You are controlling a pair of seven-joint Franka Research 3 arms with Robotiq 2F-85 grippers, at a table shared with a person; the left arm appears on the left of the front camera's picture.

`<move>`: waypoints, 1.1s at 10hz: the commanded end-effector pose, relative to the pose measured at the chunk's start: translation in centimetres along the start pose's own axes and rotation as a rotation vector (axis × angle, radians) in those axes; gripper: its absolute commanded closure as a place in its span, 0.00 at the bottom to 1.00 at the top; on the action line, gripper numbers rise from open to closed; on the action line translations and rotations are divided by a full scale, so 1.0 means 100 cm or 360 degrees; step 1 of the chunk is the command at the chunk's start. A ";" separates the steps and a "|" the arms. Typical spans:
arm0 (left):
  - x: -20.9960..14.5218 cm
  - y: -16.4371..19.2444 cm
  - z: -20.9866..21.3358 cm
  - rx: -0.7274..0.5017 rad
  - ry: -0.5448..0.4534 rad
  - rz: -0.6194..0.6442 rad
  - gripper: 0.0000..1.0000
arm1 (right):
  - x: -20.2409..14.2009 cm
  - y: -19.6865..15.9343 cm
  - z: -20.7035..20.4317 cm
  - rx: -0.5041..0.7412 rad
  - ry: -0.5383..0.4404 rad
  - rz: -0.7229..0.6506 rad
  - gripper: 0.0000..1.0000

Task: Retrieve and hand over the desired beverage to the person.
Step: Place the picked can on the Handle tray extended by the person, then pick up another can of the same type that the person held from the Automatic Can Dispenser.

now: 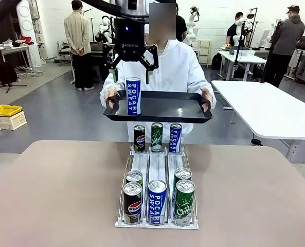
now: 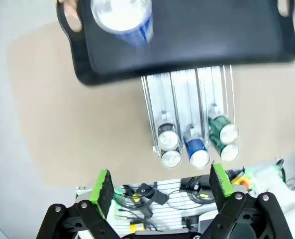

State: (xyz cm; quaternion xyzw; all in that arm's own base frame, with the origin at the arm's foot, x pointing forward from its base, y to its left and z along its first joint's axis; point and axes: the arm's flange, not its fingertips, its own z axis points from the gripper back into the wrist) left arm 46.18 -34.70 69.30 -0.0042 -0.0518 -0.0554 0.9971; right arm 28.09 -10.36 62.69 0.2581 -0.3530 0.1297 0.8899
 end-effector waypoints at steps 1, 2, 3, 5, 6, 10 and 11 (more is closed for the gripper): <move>-0.053 0.035 -0.021 -0.0121 -0.0093 -0.0195 0.00 | 0.000 0.000 -0.001 0.0050 -0.0017 0.0022 0.00; -0.070 0.044 -0.023 -0.0159 -0.0138 -0.0300 0.00 | 0.000 0.000 -0.001 0.0050 -0.0017 0.0022 0.00; -0.089 0.057 -0.024 -0.0171 -0.0214 -0.0394 0.00 | 0.000 0.000 -0.001 0.0050 -0.0017 0.0022 0.00; -0.103 0.080 -0.024 -0.0244 -0.0250 -0.0399 0.00 | 0.000 0.000 -0.001 0.0050 -0.0017 0.0022 0.00; -0.105 0.090 -0.026 -0.0290 -0.0238 -0.0376 0.00 | 0.000 0.000 -0.001 0.0050 -0.0017 0.0022 0.00; -0.099 0.088 -0.018 -0.0252 -0.0230 -0.0354 0.00 | 0.000 0.000 -0.001 0.0050 -0.0017 0.0022 0.00; -0.099 0.088 -0.018 -0.0252 -0.0230 -0.0354 0.00 | 0.000 0.000 -0.001 0.0050 -0.0017 0.0022 0.00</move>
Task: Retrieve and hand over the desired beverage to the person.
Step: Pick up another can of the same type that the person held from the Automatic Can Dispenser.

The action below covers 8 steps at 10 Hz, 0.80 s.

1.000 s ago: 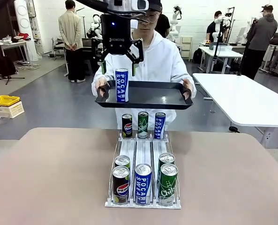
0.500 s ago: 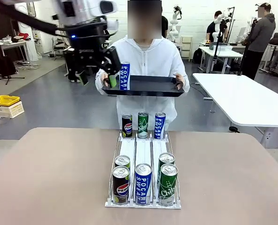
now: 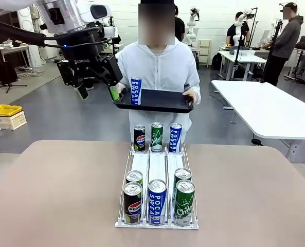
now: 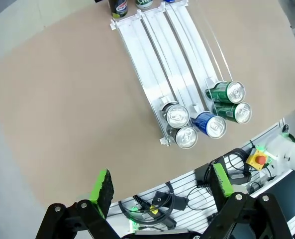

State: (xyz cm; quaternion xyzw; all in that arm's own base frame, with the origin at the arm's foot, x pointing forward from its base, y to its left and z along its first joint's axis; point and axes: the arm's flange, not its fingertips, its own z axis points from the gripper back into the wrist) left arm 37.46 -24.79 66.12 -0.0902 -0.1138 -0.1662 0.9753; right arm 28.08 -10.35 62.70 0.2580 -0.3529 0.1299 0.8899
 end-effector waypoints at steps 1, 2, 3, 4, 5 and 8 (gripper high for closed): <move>0.002 -0.001 0.003 0.0031 -0.0011 -0.0013 0.00 | 0.000 0.000 -0.001 0.0050 -0.0017 0.0022 0.00; 0.002 -0.001 0.003 0.0031 -0.0011 -0.0013 0.00 | 0.000 0.000 -0.001 0.0050 -0.0017 0.0022 0.00; 0.002 -0.001 0.003 0.0031 -0.0011 -0.0013 0.00 | 0.000 0.000 -0.001 0.0050 -0.0017 0.0022 0.00; 0.002 -0.001 0.003 0.0031 -0.0011 -0.0013 0.00 | 0.000 0.000 -0.001 0.0050 -0.0017 0.0022 0.00; 0.002 -0.001 0.003 0.0031 -0.0011 -0.0013 0.00 | 0.000 0.000 -0.001 0.0050 -0.0017 0.0022 0.00; 0.000 -0.003 0.000 0.0004 0.0000 -0.0008 0.00 | 0.000 0.000 -0.001 0.0050 -0.0017 0.0022 0.00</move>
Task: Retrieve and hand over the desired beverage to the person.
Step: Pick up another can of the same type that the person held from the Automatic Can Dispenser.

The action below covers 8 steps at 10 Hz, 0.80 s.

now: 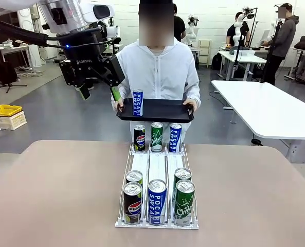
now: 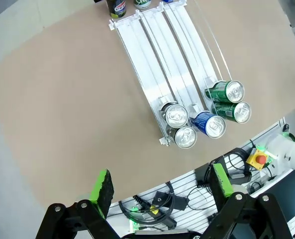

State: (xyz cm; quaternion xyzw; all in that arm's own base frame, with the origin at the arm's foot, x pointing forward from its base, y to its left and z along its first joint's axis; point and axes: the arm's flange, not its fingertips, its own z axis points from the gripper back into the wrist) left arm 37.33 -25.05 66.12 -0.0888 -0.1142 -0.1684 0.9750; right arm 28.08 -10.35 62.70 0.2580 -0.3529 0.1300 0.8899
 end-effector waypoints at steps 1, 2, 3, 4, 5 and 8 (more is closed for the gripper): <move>-0.014 0.030 0.012 -0.0119 -0.0076 -0.0197 0.00 | 0.000 0.000 -0.001 0.0050 -0.0017 0.0022 0.00; -0.029 0.060 0.024 -0.0202 -0.0190 -0.0376 0.00 | 0.000 0.000 -0.001 0.0050 -0.0017 0.0022 0.00; -0.048 0.099 0.034 -0.0258 -0.0328 -0.0450 0.00 | 0.000 0.000 -0.001 0.0050 -0.0017 0.0022 0.00; -0.063 0.133 0.039 -0.0283 -0.0453 -0.0507 0.00 | 0.000 0.000 -0.001 0.0050 -0.0017 0.0022 0.00; -0.077 0.163 0.042 -0.0322 -0.0519 -0.0447 0.00 | 0.000 0.000 -0.001 0.0050 -0.0017 0.0022 0.00; -0.112 0.219 0.050 -0.0540 -0.0661 -0.0274 0.00 | 0.000 0.000 -0.001 0.0050 -0.0017 0.0022 0.00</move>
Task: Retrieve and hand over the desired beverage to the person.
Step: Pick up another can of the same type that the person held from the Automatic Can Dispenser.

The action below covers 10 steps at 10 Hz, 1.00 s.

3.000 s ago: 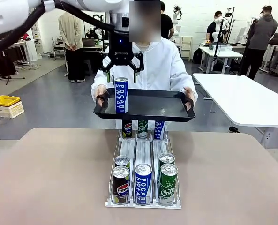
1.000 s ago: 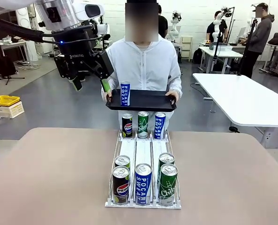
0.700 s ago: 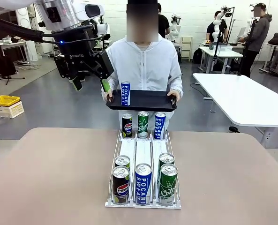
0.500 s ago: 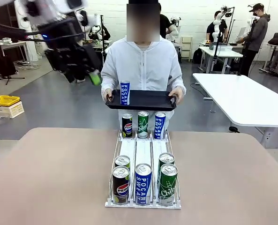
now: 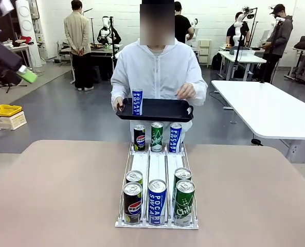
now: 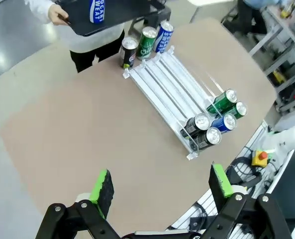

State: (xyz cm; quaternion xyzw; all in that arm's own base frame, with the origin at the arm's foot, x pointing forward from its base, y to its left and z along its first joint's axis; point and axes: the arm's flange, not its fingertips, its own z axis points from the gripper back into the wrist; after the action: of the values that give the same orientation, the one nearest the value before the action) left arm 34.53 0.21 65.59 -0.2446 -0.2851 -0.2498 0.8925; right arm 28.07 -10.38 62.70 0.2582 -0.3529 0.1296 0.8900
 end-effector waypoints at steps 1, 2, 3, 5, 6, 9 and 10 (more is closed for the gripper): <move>-0.014 0.000 0.000 -0.0080 -0.0015 0.0061 0.00 | 0.000 0.000 -0.002 0.0050 -0.0017 0.0023 0.00; -0.024 0.001 0.002 -0.0078 0.0007 0.0105 0.00 | 0.000 0.000 -0.002 0.0050 -0.0017 0.0023 0.00; -0.027 0.002 0.004 -0.0096 0.0017 0.0117 0.00 | 0.000 0.000 -0.002 0.0050 -0.0017 0.0023 0.00; -0.029 0.002 0.007 -0.0086 0.0071 0.0125 0.00 | 0.000 0.000 -0.002 0.0050 -0.0017 0.0023 0.00; -0.029 0.002 0.006 -0.0092 0.0073 0.0130 0.00 | 0.000 0.000 -0.002 0.0050 -0.0017 0.0023 0.00; -0.028 0.005 0.005 -0.0091 0.0072 0.0108 0.00 | 0.000 0.000 -0.002 0.0050 -0.0017 0.0023 0.00; -0.028 0.005 0.005 -0.0091 0.0072 0.0108 0.00 | 0.000 0.000 -0.002 0.0050 -0.0017 0.0023 0.00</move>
State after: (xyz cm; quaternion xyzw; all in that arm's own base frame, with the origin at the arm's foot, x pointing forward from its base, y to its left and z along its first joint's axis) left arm 32.64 1.76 63.97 -0.2721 -0.2471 -0.2302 0.9011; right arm 28.07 -10.38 62.70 0.2582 -0.3528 0.1296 0.8900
